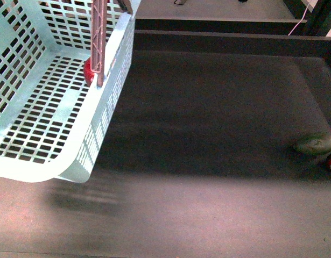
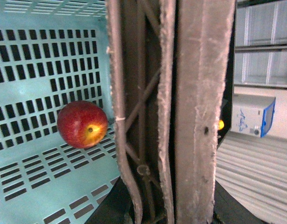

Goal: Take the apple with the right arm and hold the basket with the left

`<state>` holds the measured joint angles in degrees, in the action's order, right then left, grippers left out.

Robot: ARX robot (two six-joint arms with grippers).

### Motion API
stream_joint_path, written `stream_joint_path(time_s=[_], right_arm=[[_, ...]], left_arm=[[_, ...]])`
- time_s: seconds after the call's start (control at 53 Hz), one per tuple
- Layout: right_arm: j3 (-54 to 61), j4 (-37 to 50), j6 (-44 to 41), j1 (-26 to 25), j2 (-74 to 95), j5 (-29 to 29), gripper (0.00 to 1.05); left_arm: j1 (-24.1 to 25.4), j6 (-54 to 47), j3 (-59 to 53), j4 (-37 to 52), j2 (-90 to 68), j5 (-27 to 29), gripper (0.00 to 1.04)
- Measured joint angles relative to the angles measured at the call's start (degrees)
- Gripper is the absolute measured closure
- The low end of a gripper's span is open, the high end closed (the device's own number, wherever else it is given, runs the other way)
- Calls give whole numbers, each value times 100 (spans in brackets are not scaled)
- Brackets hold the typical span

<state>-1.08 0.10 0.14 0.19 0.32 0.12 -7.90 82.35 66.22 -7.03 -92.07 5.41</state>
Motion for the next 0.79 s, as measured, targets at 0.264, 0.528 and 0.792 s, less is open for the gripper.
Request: stream_joint_path(time_s=[0.264,0.528,0.792], right_arm=[[0,0,0,0,0,0,9],[0,0,0,0,0,0,9],[0,0,0,0,0,0,9]], left_arm=[[332,153,-20,133,-568,26,87],[337,262,-411,205,-879,-133,87],[372,382,-737,385,-1036,-44,87]])
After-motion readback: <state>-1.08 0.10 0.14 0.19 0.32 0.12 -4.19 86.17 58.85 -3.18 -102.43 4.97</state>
